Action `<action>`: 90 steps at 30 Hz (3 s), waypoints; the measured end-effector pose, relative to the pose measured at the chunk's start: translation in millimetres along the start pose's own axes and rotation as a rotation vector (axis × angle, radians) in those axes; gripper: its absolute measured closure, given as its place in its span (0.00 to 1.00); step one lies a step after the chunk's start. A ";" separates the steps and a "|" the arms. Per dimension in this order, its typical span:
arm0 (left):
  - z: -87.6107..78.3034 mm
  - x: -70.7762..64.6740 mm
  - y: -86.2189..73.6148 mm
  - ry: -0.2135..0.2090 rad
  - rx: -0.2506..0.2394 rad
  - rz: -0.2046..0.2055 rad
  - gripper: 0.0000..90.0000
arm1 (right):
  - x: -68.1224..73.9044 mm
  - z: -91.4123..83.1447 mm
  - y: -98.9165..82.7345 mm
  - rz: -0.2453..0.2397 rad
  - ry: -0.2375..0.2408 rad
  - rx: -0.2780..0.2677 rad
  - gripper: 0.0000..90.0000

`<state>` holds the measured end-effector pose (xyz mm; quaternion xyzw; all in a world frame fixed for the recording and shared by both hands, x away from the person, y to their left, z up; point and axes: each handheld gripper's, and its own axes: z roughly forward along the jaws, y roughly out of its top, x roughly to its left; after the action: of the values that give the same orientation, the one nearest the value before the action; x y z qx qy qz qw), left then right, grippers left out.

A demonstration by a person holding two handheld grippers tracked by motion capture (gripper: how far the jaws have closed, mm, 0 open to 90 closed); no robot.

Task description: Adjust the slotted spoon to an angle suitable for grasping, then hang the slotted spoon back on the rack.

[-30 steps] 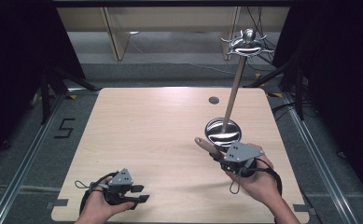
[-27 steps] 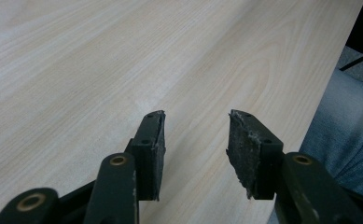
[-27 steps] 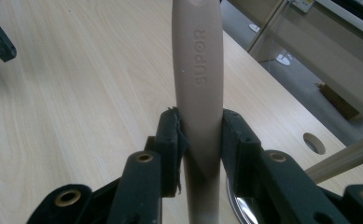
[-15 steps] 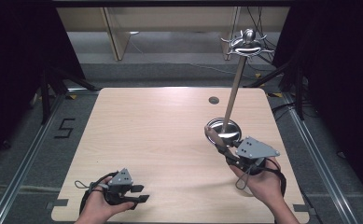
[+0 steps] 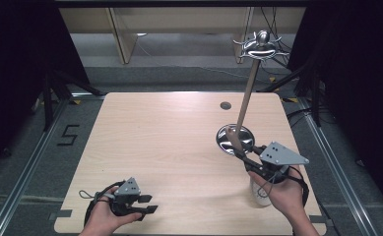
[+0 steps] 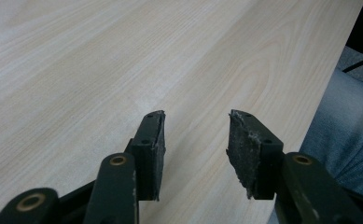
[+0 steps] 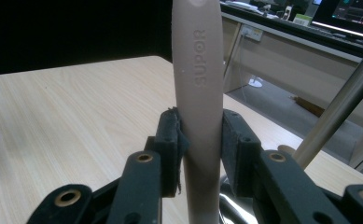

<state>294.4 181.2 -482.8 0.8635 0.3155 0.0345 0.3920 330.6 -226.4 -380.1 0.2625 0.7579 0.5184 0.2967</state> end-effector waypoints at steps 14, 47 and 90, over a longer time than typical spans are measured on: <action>0.5 0.0 -0.1 -0.005 -0.002 -0.003 0.62 | -4.8 -7.6 6.2 0.023 -0.026 -0.070 0.79; 1.7 4.2 1.2 -0.008 -0.007 -0.016 0.62 | -13.4 -18.9 35.7 0.111 -0.060 -0.220 0.79; -5.4 0.9 2.4 0.011 -0.037 0.016 0.62 | -20.2 -46.0 38.7 0.205 -0.294 -0.198 0.79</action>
<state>294.7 184.1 -477.5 0.8584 0.3099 0.0482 0.4058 314.8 -257.0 -327.0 0.3806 0.6212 0.5738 0.3741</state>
